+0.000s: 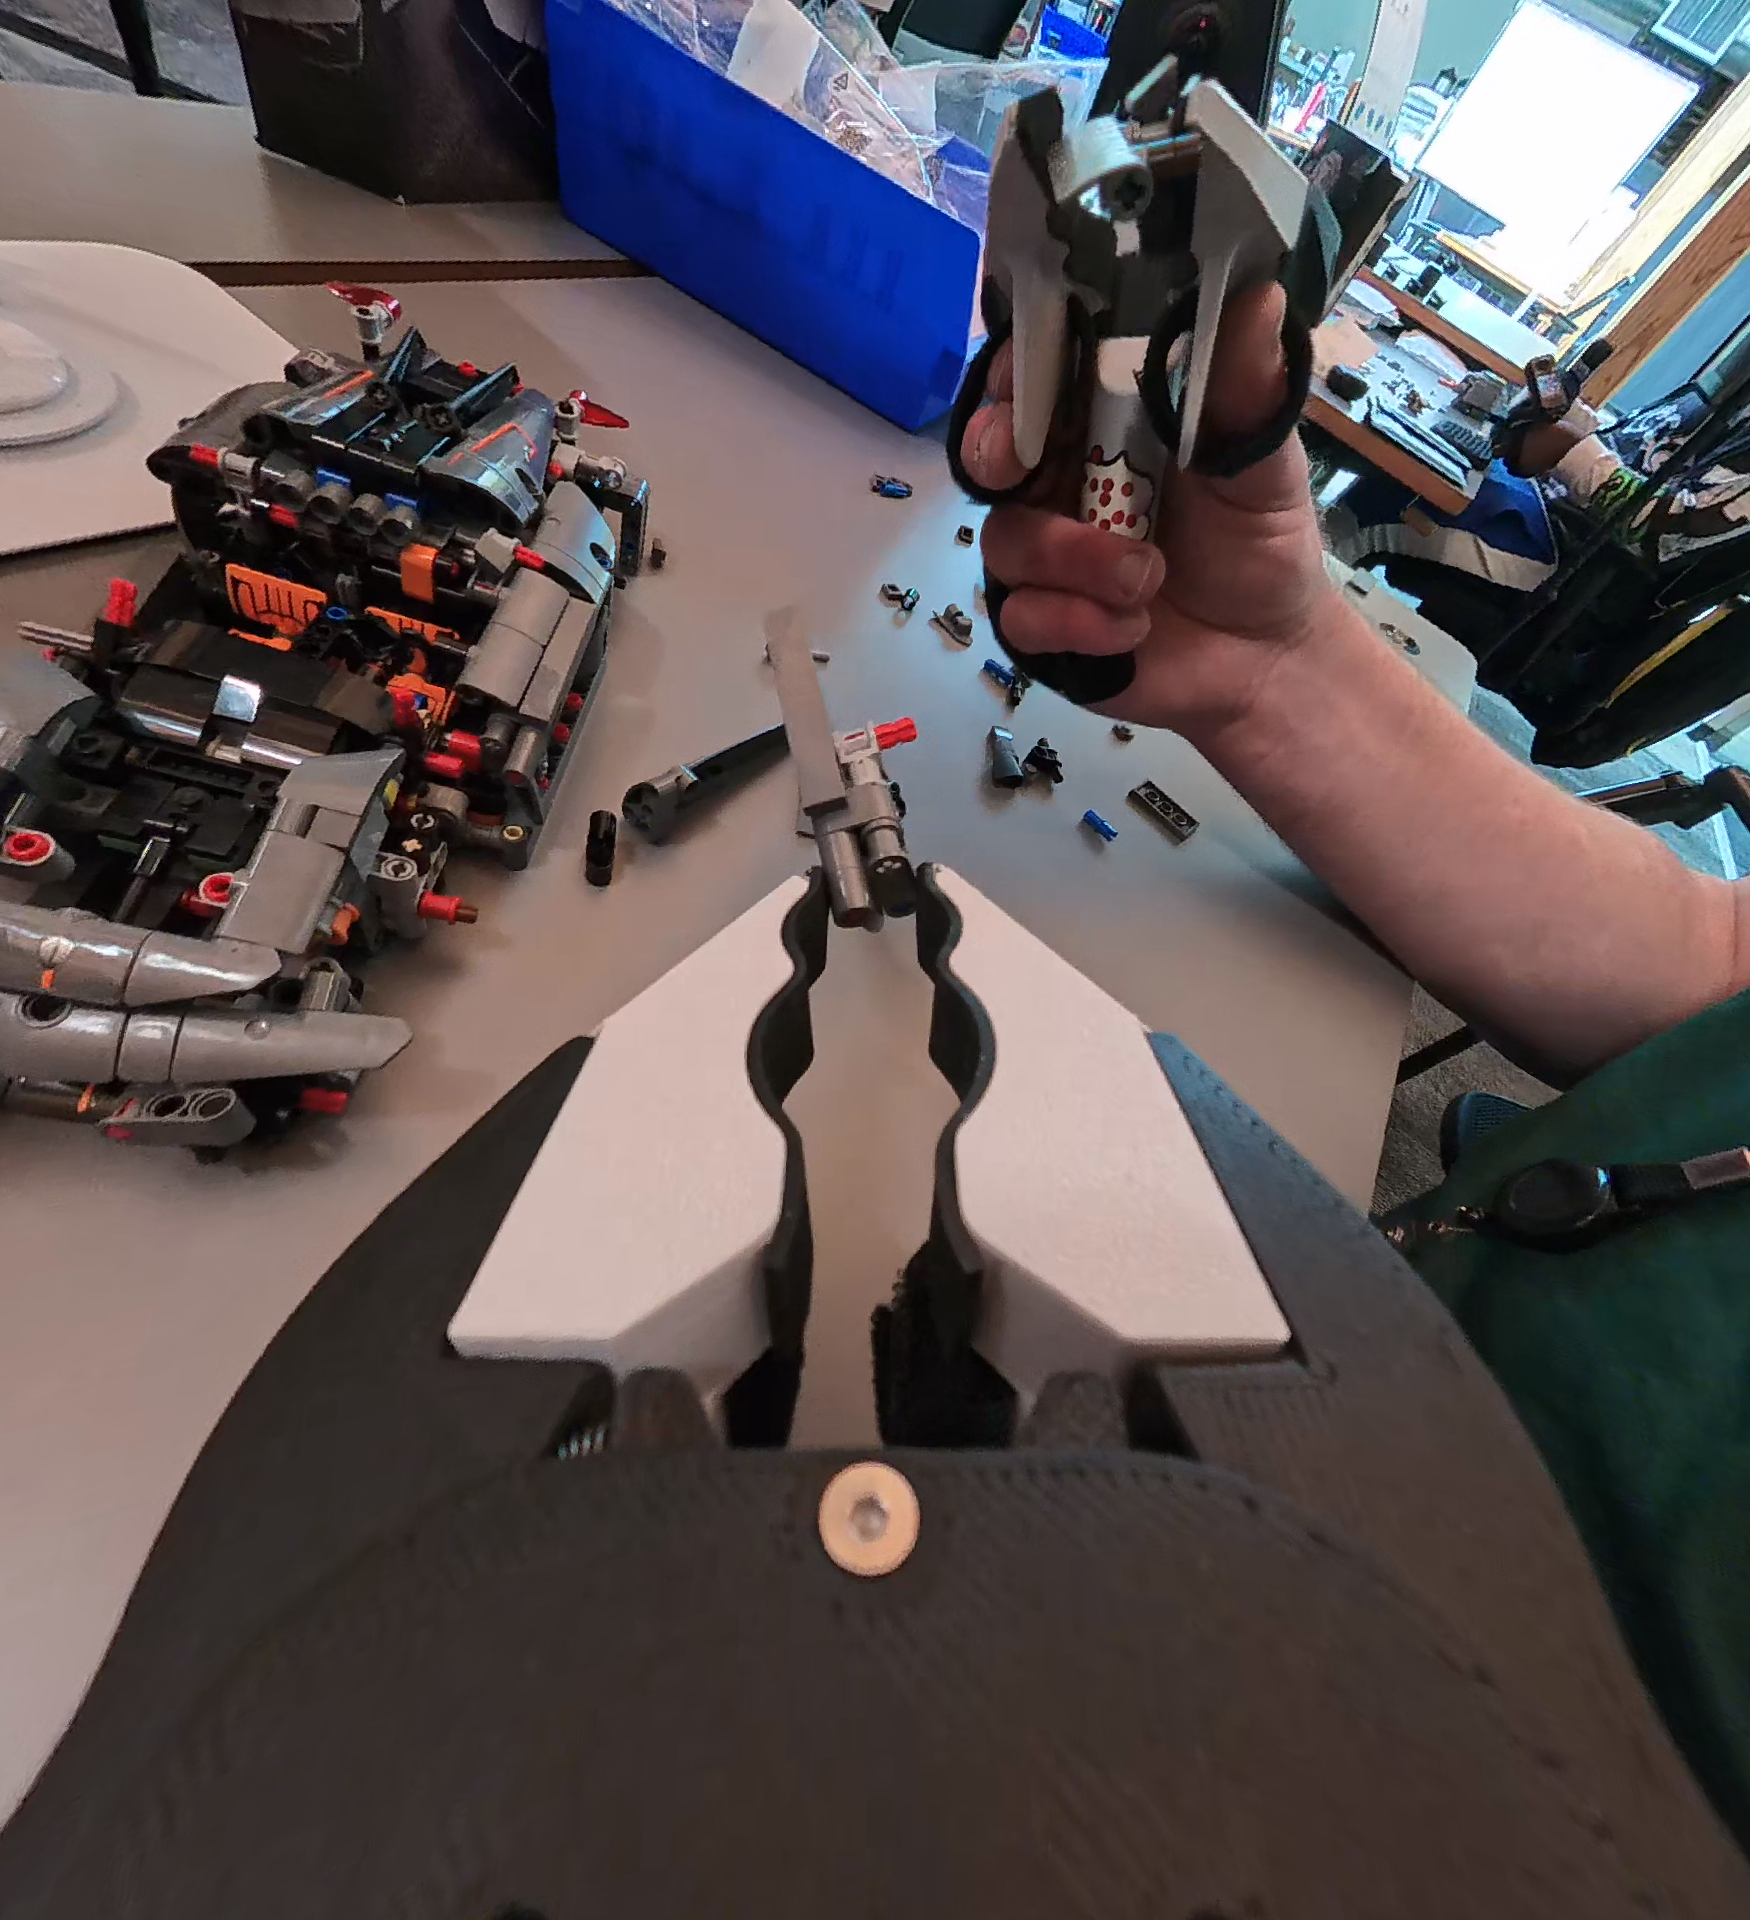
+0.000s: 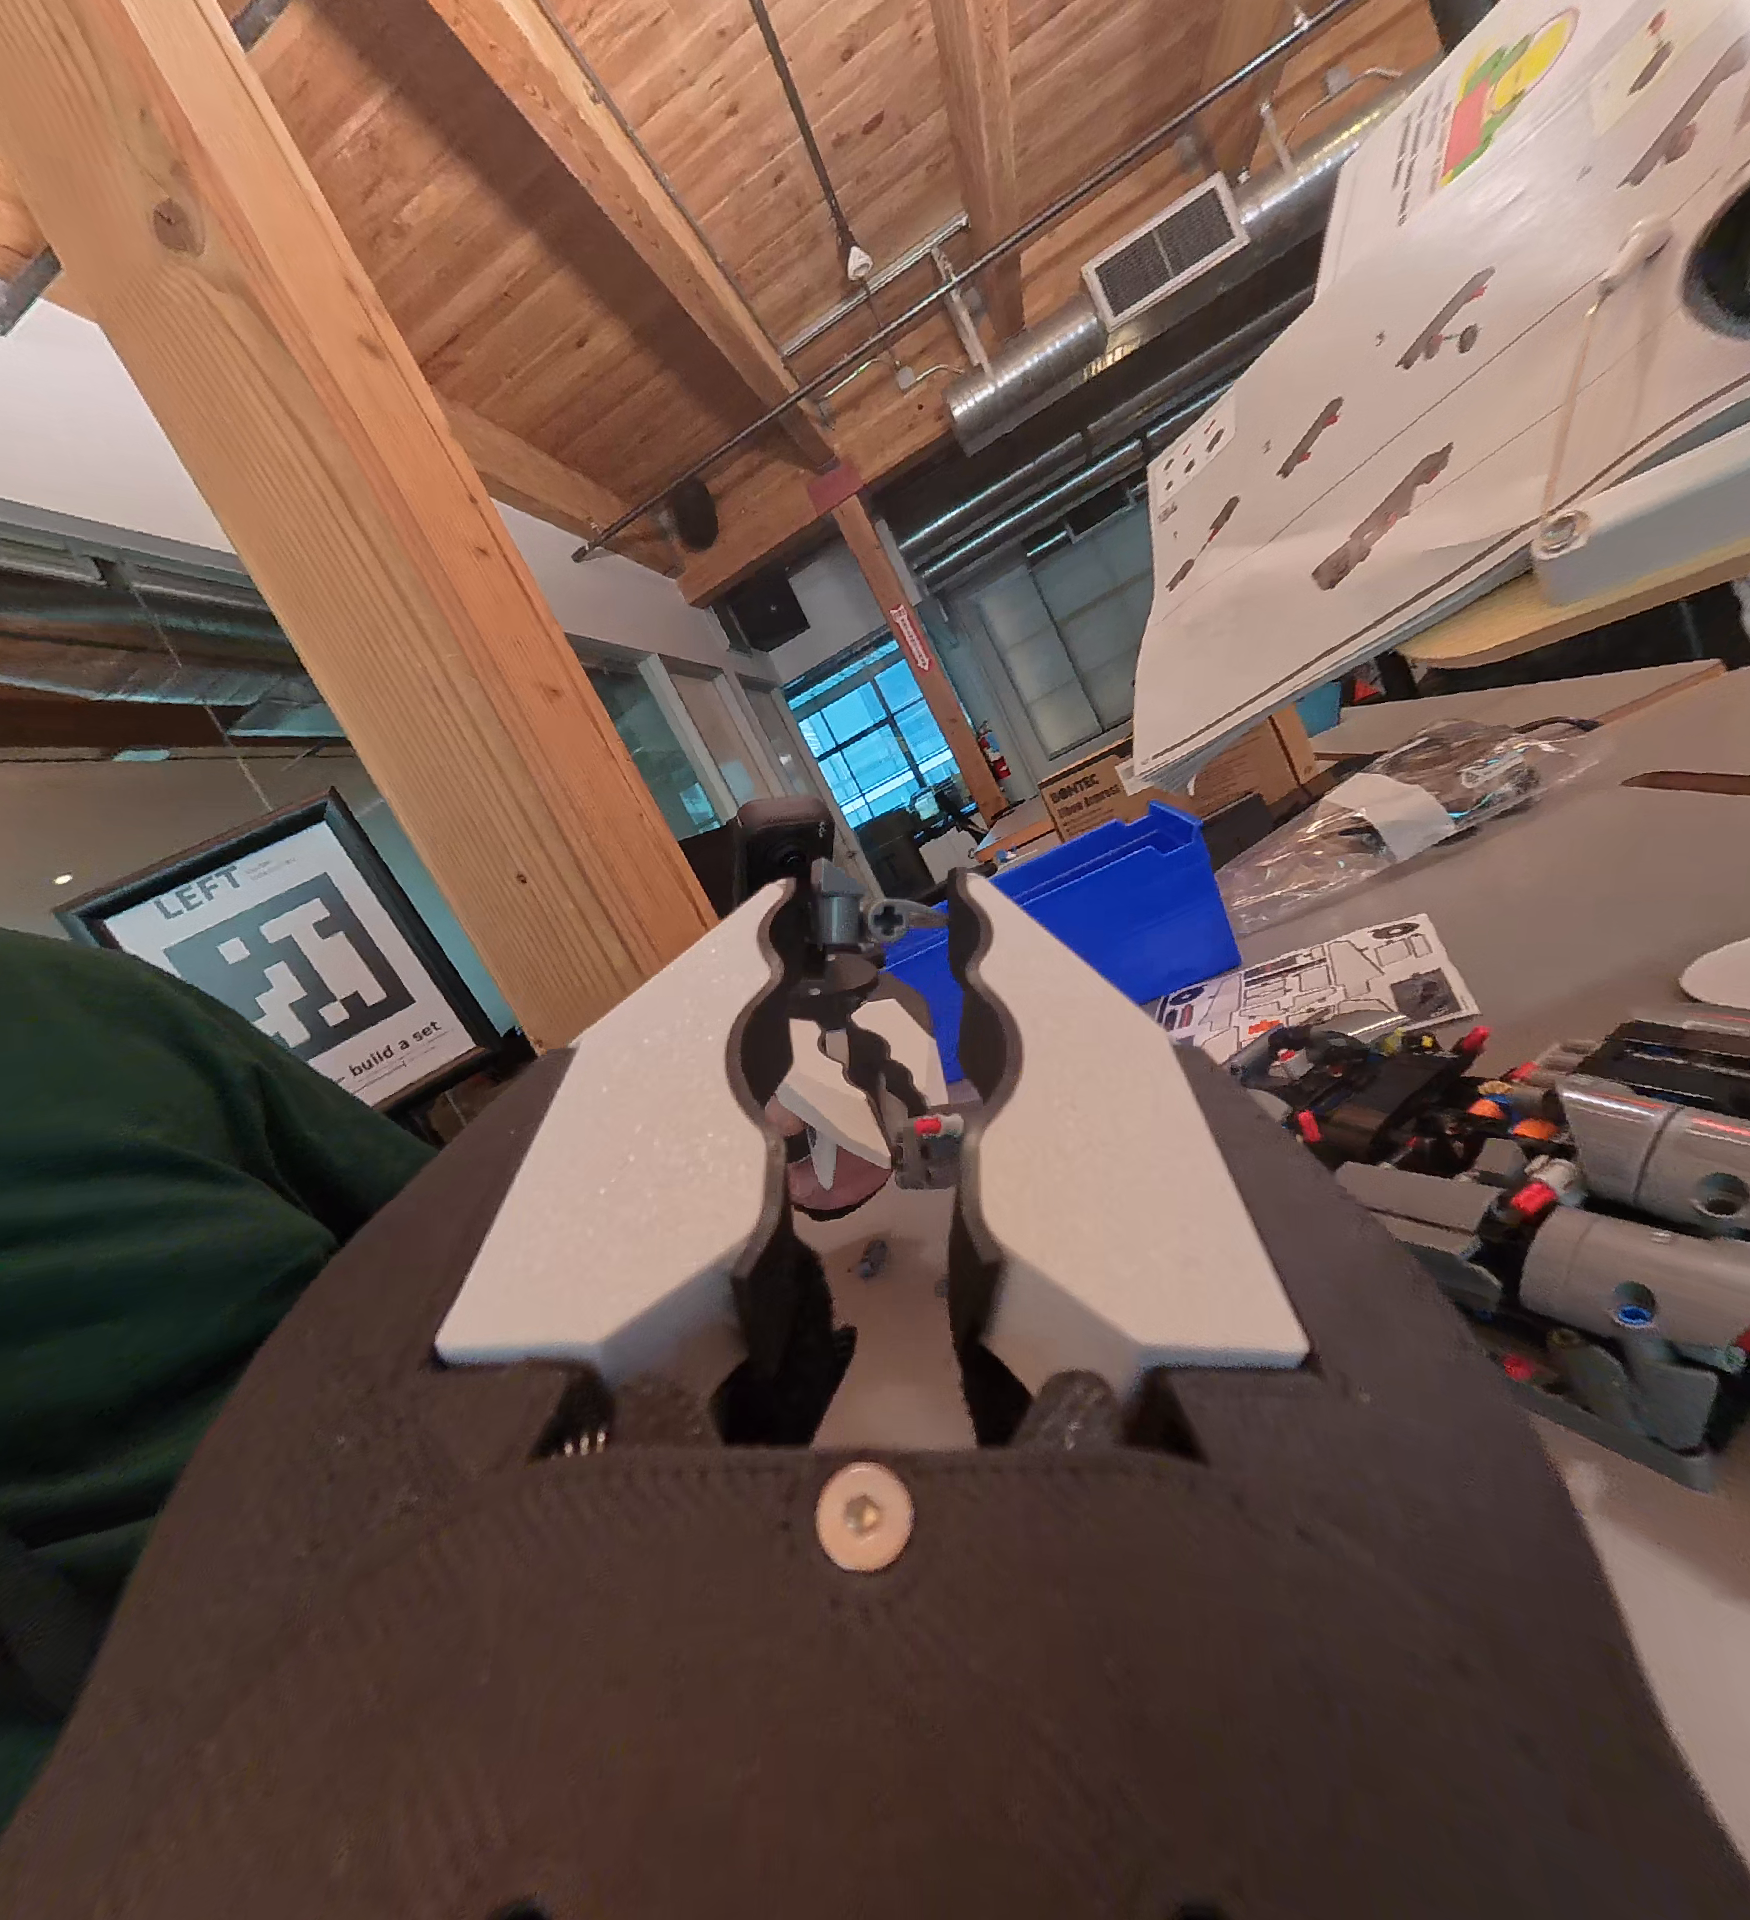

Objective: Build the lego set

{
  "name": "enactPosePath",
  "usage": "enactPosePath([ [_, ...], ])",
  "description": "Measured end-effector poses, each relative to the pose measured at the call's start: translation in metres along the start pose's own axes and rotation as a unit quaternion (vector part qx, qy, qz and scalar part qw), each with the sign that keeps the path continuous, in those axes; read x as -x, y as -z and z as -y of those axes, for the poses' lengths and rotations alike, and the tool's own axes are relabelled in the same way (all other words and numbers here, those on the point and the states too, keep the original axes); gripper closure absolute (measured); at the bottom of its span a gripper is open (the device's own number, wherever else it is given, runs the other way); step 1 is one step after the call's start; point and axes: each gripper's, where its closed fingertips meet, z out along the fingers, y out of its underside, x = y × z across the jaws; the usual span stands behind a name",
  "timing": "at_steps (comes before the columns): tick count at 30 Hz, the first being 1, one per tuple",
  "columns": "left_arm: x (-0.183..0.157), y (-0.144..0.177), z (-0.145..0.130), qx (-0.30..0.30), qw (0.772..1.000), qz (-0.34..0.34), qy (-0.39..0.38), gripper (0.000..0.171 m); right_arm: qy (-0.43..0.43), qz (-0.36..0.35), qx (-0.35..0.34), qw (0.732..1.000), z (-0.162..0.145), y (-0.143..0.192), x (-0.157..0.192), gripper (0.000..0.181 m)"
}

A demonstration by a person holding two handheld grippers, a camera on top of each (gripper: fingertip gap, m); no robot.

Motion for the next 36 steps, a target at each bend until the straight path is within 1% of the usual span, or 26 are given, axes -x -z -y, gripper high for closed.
enactPosePath([
  [6, 0.0, 0.0, 0.0, 0.002, 1.0, -0.003, 0.0, 0.157, -0.008, -0.013, -0.02, 1.0, 0.009, 0.011, -0.007, 0.157],
  [17, -0.001, -0.002, -0.001, 0.002, 1.0, -0.008, 0.003, 0.157, -0.018, -0.005, 0.004, 1.0, -0.002, 0.003, -0.006, 0.156],
  [23, -0.005, -0.002, 0.004, -0.004, 1.0, -0.011, -0.004, 0.157, -0.015, 0.014, 0.023, 1.0, -0.01, -0.004, 0.001, 0.156],
  [32, -0.016, -0.005, 0.017, -0.01, 0.999, -0.022, -0.023, 0.157, 0.007, 0.036, 0.033, 0.999, -0.013, -0.009, 0.013, 0.156],
  [36, -0.019, -0.004, 0.021, -0.013, 0.999, -0.021, -0.038, 0.157, 0.038, 0.056, 0.041, 0.997, -0.015, -0.012, 0.025, 0.156],
])
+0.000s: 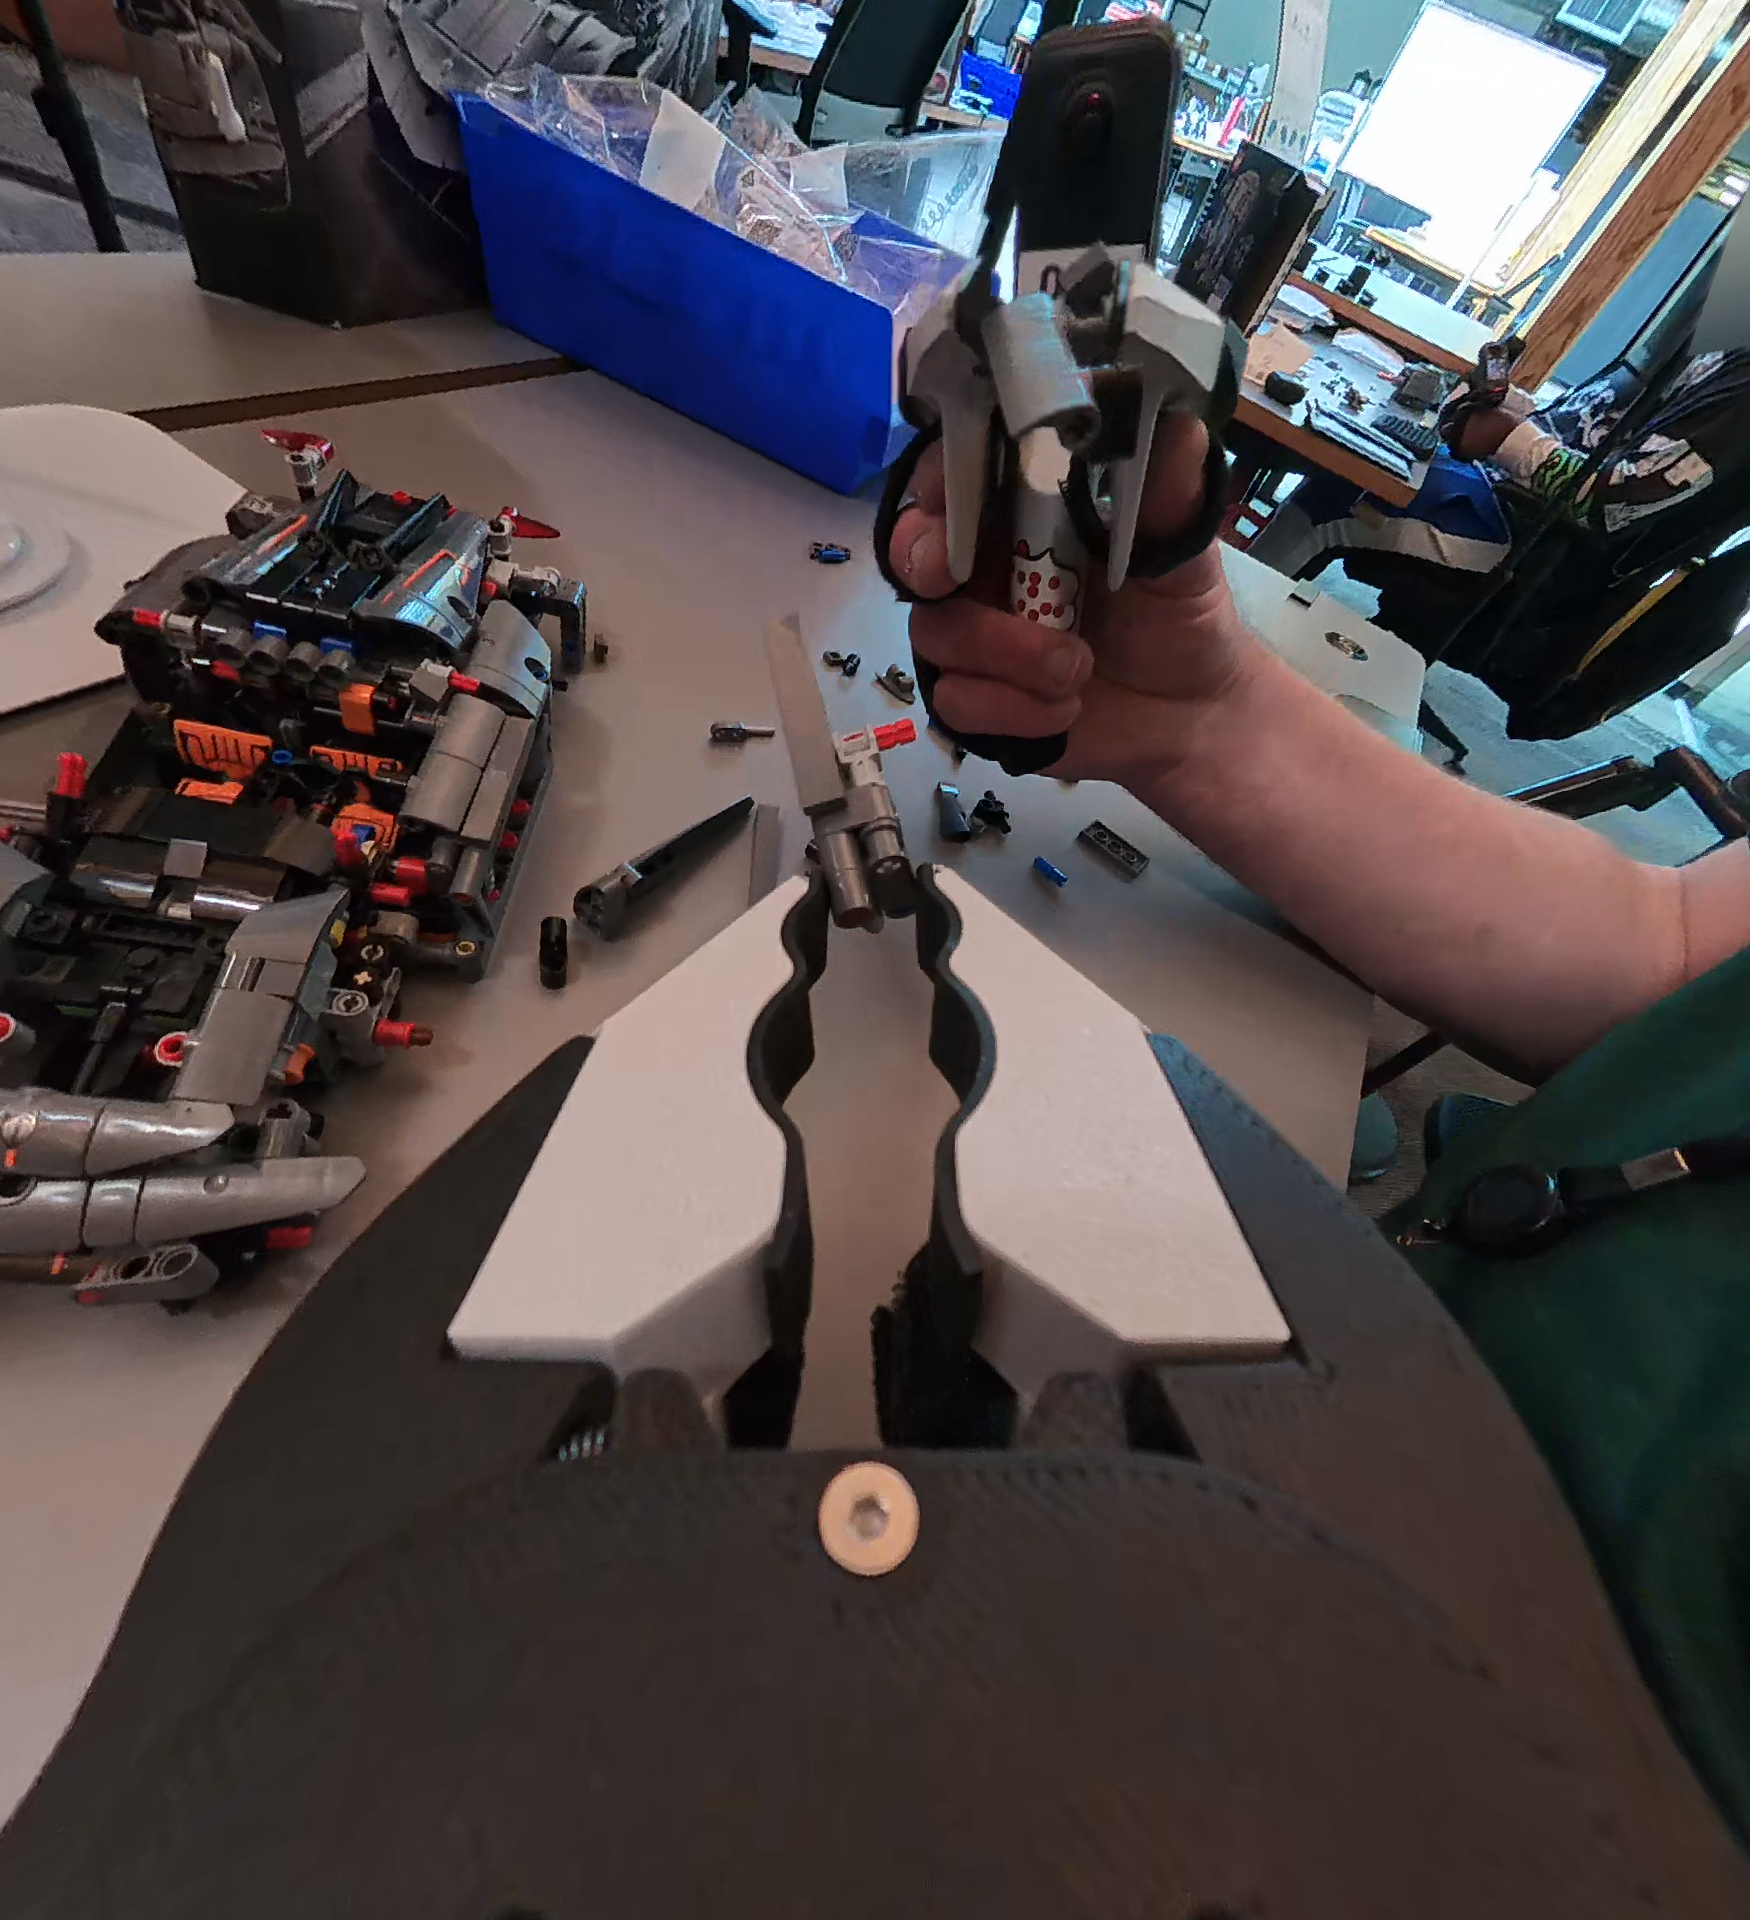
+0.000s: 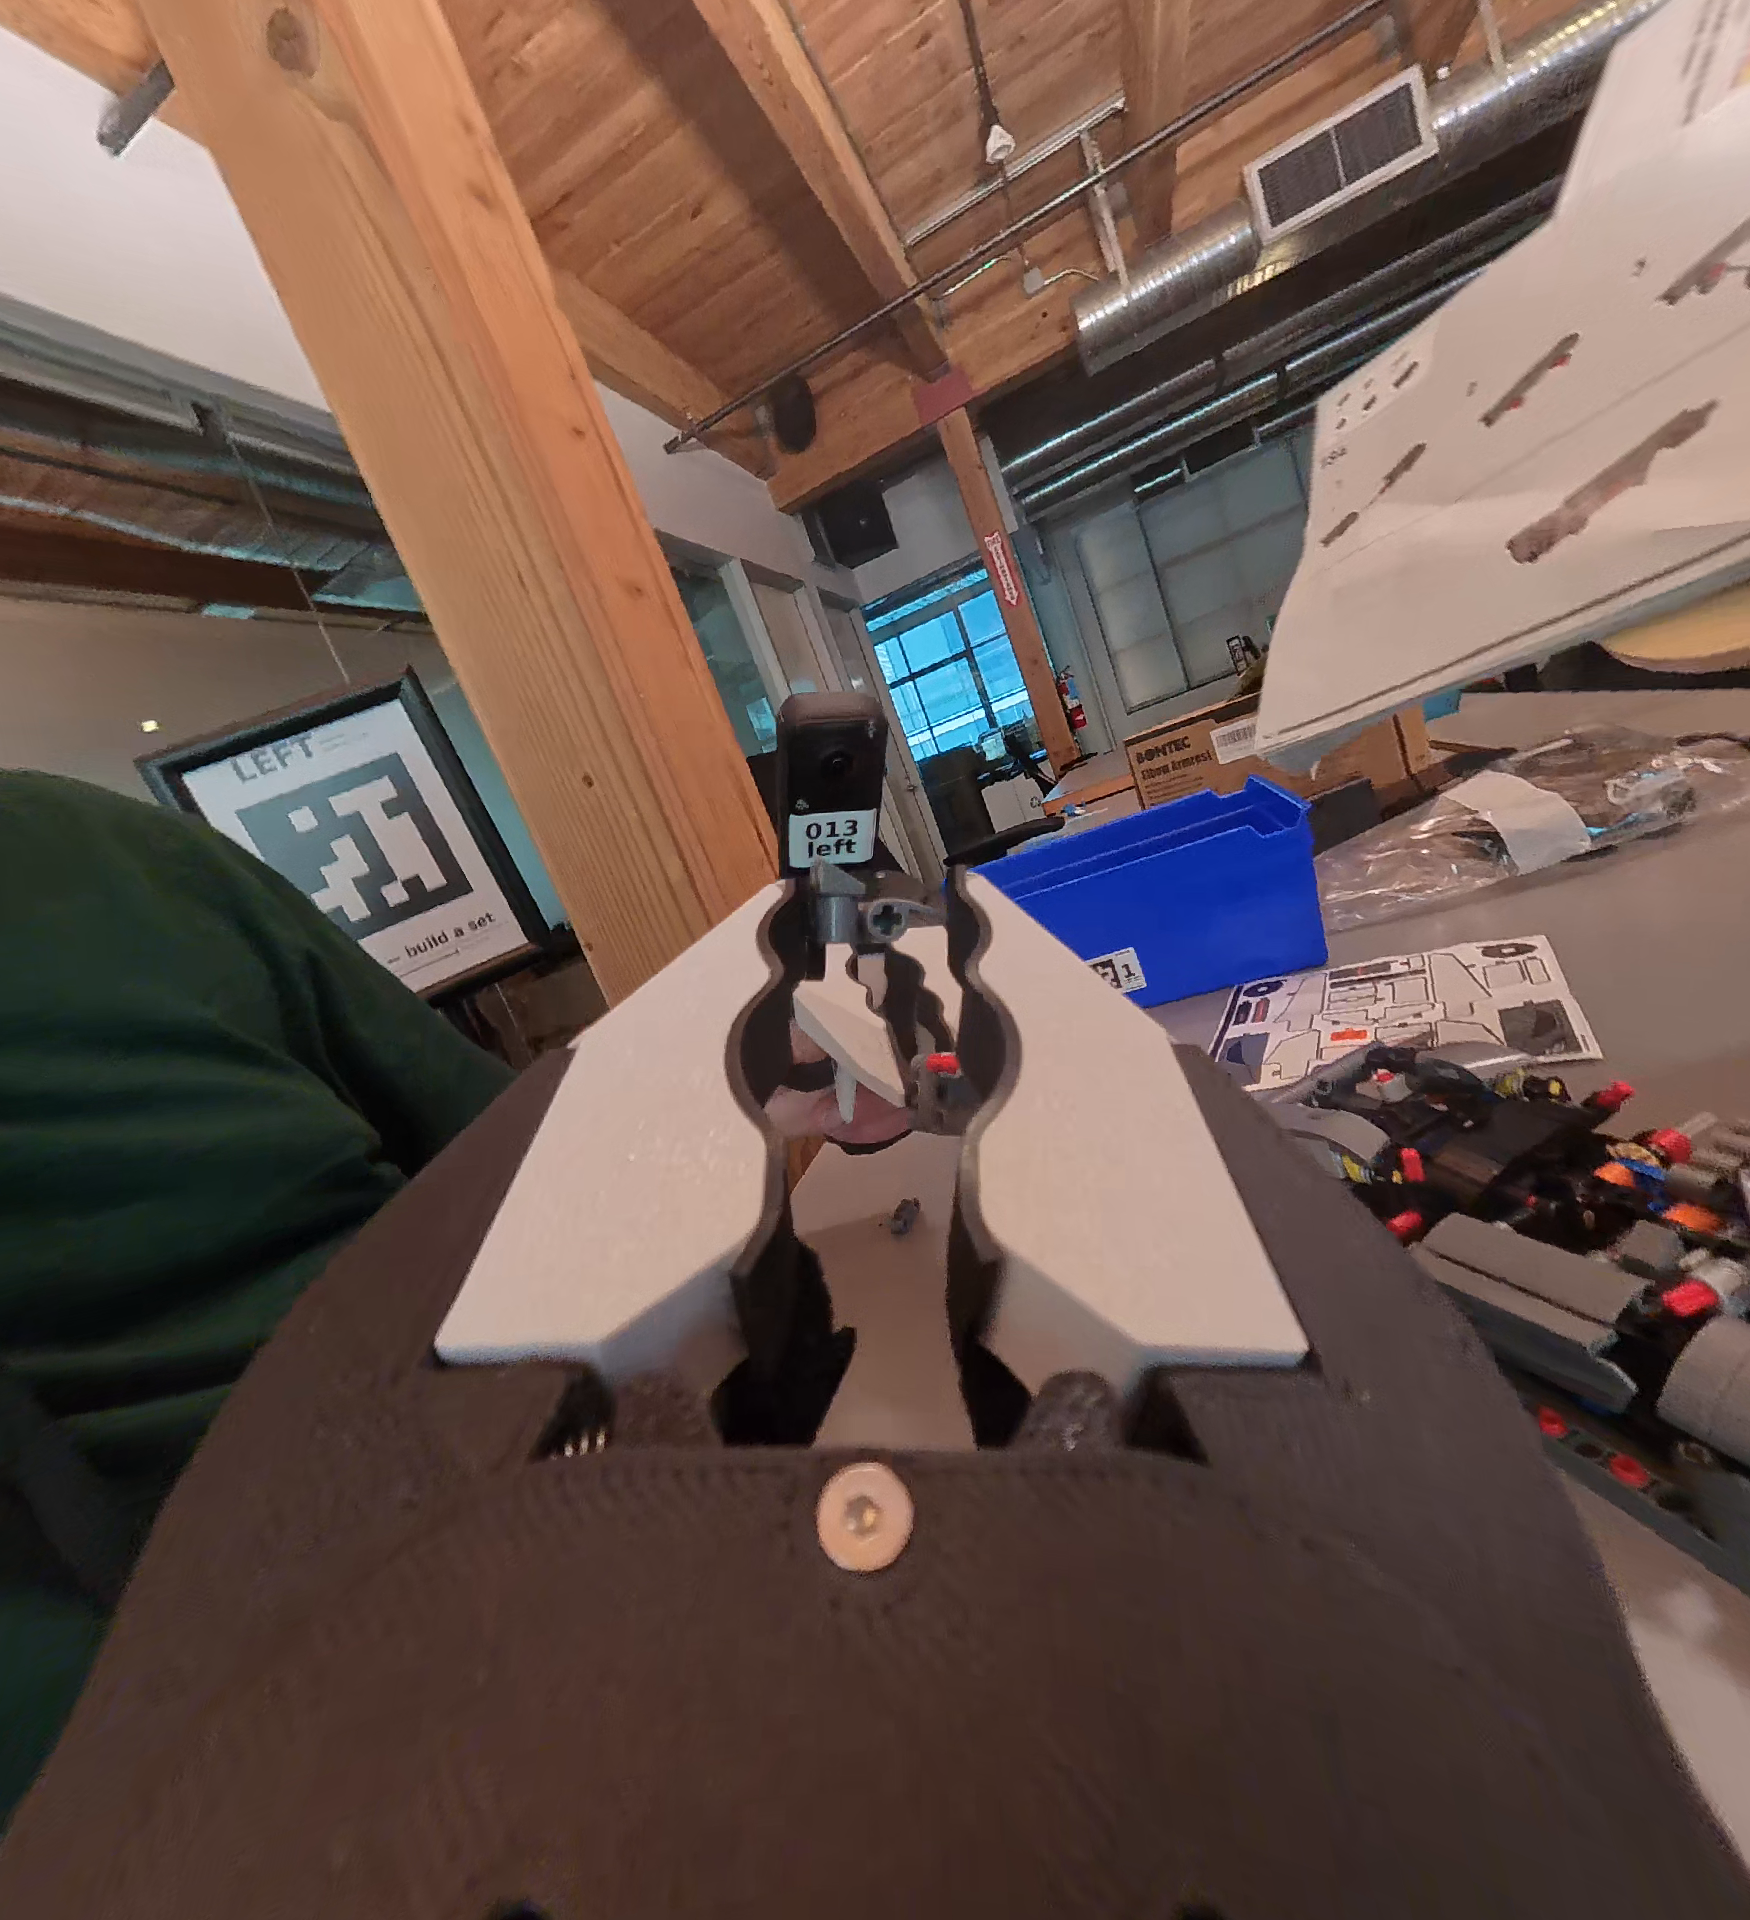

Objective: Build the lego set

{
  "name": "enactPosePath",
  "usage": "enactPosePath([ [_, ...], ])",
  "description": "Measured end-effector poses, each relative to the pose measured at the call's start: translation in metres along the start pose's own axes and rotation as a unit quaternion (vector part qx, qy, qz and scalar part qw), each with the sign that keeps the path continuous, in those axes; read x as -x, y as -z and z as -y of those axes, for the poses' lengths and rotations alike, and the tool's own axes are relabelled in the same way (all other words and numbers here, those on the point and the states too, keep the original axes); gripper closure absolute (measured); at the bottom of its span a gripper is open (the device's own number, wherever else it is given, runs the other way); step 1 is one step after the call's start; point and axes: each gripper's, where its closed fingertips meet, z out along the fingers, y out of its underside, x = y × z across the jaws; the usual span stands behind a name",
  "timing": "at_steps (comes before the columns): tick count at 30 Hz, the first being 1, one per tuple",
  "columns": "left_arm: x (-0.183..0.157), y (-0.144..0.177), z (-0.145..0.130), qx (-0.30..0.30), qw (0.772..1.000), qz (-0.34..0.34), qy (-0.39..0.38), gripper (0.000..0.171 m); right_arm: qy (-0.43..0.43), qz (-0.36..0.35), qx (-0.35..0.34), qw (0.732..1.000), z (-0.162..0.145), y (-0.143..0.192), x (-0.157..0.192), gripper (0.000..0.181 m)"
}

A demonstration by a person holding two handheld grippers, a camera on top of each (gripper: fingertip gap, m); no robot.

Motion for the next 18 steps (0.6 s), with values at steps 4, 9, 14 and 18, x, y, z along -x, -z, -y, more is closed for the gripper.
enactPosePath([
  [4, -0.006, 0.002, 0.005, 0.003, 1.0, 0.004, -0.031, 0.157, 0.109, 0.006, 0.034, 0.993, -0.009, -0.013, 0.019, 0.156],
  [9, -0.013, 0.005, 0.01, 0.014, 0.998, 0.013, -0.066, 0.157, 0.194, 0.032, 0.044, 0.979, -0.018, -0.021, 0.037, 0.156],
  [14, -0.017, 0.005, 0.011, 0.021, 0.997, 0.011, -0.077, 0.157, 0.211, 0.049, 0.039, 0.975, -0.015, -0.016, 0.045, 0.156],
  [18, -0.015, 0.005, 0.003, 0.041, 0.995, 0.016, -0.085, 0.157, 0.2, 0.012, -0.052, 0.978, 0.028, 0.017, 0.038, 0.157],
])
